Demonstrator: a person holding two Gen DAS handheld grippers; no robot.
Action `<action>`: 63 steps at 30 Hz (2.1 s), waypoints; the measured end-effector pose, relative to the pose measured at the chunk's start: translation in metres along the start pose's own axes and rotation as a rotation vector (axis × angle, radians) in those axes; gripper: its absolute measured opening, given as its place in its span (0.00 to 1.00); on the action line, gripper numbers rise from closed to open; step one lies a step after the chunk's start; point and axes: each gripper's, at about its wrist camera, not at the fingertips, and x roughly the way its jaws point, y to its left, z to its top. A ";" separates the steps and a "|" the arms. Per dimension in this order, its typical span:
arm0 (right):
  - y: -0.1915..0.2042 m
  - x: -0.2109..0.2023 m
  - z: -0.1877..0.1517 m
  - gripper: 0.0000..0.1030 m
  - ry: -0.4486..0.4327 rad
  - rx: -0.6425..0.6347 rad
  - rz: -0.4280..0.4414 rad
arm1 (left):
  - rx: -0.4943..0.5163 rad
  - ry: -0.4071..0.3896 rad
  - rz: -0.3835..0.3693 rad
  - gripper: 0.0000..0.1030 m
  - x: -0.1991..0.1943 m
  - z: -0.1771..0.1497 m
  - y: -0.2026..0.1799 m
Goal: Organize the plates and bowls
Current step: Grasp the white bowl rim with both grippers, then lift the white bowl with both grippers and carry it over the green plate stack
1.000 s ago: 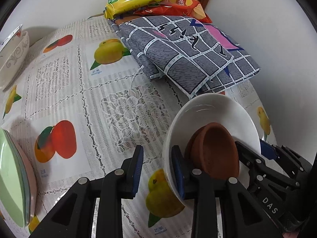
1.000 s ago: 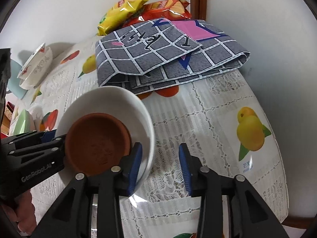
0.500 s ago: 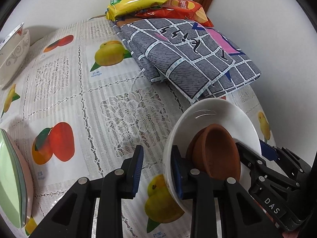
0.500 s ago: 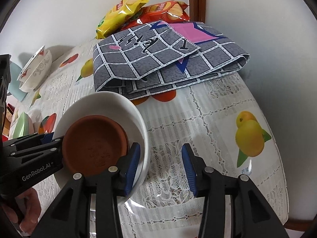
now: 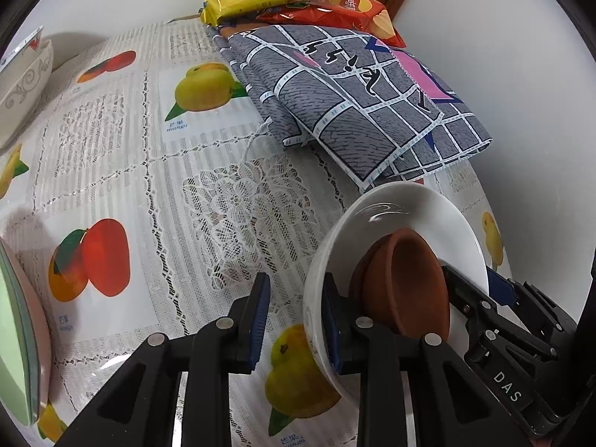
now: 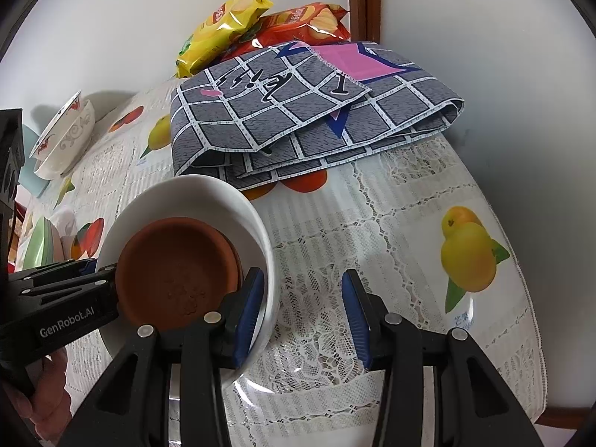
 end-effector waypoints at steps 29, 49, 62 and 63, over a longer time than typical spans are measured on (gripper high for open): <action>0.015 -0.025 -0.046 0.09 -0.035 0.085 0.074 | 0.037 -0.024 0.023 0.09 -0.030 -0.046 -0.005; 0.046 -0.053 -0.074 0.09 -0.058 0.076 0.102 | 0.006 -0.054 0.021 0.09 -0.067 -0.077 0.022; 0.076 -0.064 -0.062 0.09 -0.078 0.054 0.108 | -0.001 -0.075 0.019 0.09 -0.088 -0.066 0.046; 0.078 -0.065 -0.060 0.09 -0.080 0.053 0.109 | -0.005 -0.077 0.015 0.09 -0.089 -0.064 0.049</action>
